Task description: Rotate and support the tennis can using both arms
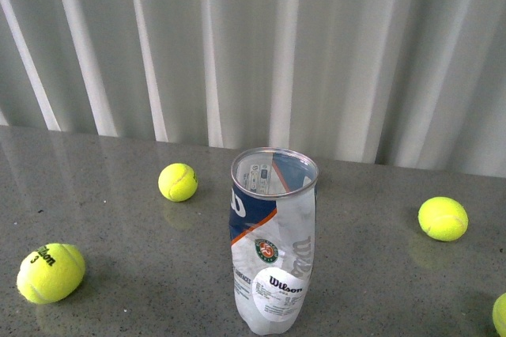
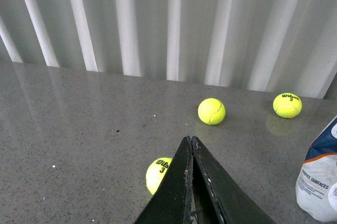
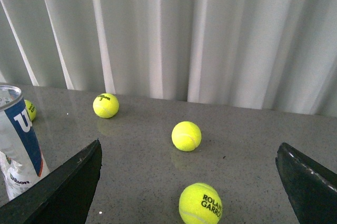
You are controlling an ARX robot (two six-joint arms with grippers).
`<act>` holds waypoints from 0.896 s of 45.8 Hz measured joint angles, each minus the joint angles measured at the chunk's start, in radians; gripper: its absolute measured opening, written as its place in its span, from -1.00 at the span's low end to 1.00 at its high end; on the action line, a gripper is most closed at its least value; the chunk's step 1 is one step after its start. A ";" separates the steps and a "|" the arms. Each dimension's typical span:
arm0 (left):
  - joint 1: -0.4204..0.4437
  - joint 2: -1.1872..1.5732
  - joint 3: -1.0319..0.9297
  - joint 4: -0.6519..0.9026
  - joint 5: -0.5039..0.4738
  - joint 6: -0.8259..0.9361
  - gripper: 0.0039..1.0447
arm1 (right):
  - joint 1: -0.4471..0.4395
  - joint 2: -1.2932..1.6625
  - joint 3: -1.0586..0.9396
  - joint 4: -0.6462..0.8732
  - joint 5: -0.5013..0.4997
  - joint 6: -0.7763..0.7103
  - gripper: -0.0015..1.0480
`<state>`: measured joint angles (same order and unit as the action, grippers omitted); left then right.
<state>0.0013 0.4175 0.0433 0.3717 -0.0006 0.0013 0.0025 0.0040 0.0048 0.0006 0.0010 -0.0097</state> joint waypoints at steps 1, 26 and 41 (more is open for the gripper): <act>0.000 -0.008 -0.002 -0.006 0.000 0.000 -0.93 | 0.000 0.000 0.000 0.000 0.000 0.000 0.87; 0.000 -0.165 -0.019 -0.116 0.000 0.000 -0.93 | 0.000 0.000 0.000 0.000 0.000 0.000 0.87; 0.000 -0.244 -0.019 -0.193 0.000 -0.001 -0.93 | 0.000 0.000 0.000 0.000 0.000 0.000 0.87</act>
<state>0.0013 0.1738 0.0246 0.1783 -0.0002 0.0006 0.0025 0.0040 0.0048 0.0006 0.0013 -0.0097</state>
